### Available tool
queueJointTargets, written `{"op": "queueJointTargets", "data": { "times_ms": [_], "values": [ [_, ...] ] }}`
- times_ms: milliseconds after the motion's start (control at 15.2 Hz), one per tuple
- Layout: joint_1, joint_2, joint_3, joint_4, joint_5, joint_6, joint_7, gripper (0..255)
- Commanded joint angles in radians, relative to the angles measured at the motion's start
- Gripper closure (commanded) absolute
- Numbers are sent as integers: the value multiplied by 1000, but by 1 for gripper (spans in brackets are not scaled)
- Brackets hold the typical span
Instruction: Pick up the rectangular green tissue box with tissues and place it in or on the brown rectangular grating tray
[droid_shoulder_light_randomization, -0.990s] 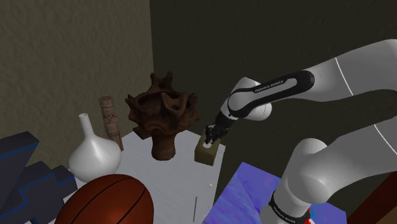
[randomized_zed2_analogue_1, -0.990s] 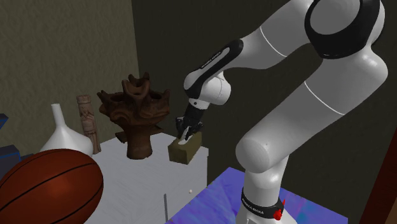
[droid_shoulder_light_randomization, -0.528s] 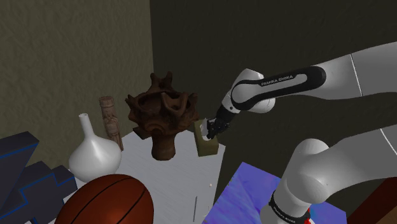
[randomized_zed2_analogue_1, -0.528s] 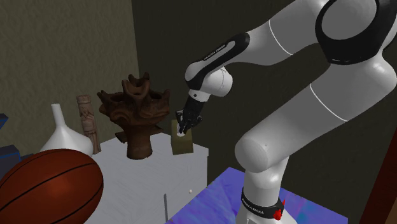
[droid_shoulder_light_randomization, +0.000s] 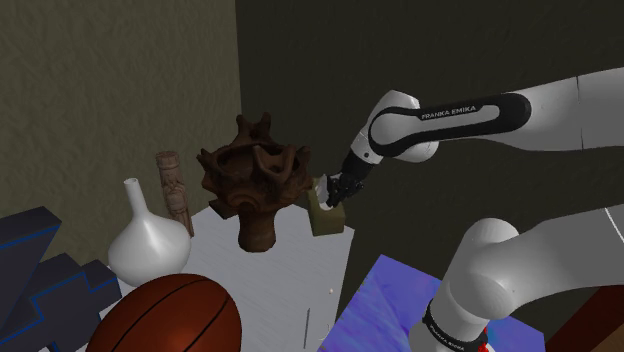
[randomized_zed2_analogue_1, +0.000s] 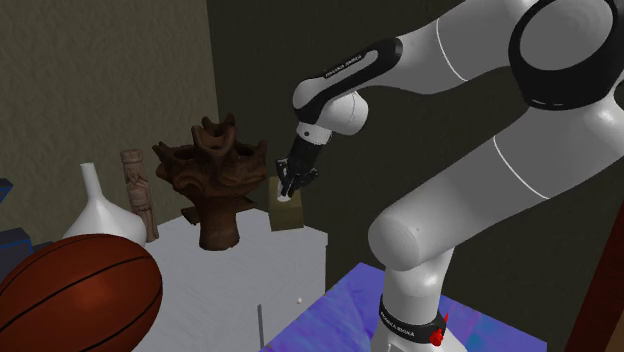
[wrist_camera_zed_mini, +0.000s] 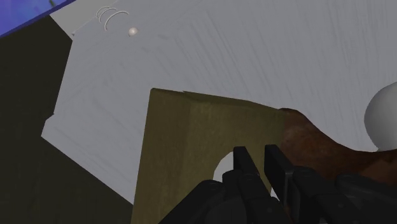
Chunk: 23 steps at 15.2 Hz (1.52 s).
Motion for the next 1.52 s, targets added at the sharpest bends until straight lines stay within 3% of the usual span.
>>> {"op": "queueJointTargets", "data": {
  "times_ms": [0, 462, 924, 1452],
  "values": [
    [-4, -12, 3, 20, -7, -32, 11, 255],
    [-13, -35, 10, 88, -22, -120, 40, 255],
    [45, 272, 20, 329, 21, -47, 49, 255],
    [79, 586, 24, 657, 50, -57, 69, 255]
  ]
}}
